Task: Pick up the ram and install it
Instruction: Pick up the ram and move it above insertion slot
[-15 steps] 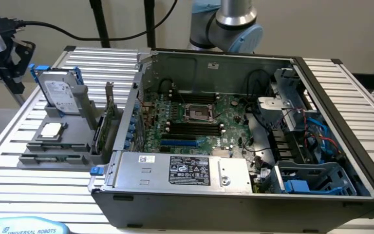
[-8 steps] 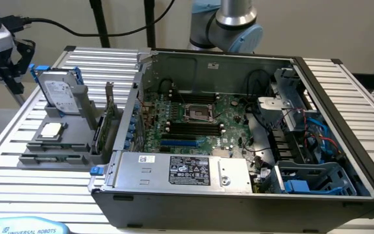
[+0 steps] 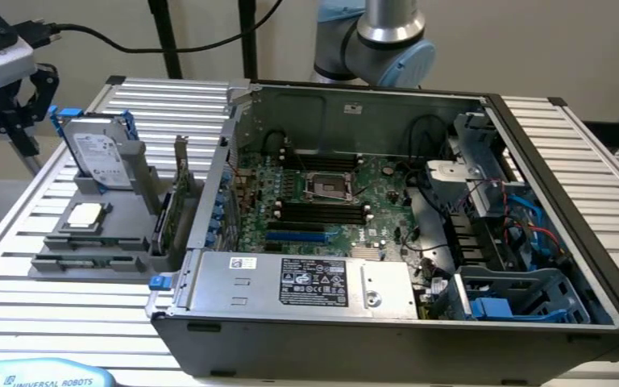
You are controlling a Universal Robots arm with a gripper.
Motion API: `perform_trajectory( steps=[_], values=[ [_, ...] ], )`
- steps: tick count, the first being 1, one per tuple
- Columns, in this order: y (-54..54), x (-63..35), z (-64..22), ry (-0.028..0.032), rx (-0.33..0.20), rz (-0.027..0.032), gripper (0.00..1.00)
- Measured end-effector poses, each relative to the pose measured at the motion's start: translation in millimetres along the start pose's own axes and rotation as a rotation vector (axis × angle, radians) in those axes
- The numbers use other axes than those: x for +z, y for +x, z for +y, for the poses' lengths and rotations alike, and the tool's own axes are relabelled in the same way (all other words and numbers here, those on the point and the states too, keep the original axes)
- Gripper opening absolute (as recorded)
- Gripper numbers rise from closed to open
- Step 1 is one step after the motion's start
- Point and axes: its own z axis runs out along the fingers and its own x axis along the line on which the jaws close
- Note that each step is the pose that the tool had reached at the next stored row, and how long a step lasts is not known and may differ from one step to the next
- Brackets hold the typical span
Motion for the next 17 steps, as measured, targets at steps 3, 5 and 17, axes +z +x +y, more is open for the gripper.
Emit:
perform_trajectory(
  steps=[3, 5, 17],
  values=[
    [0.0, 0.2, 0.0, -0.0010, -0.056, 0.0014, 0.11],
    [0.0, 0.4, 0.0, -0.0017, -0.092, 0.0024, 0.11],
    [0.0, 1.4, 0.0, -0.0057, -0.309, 0.0080, 0.11]
  ],
)
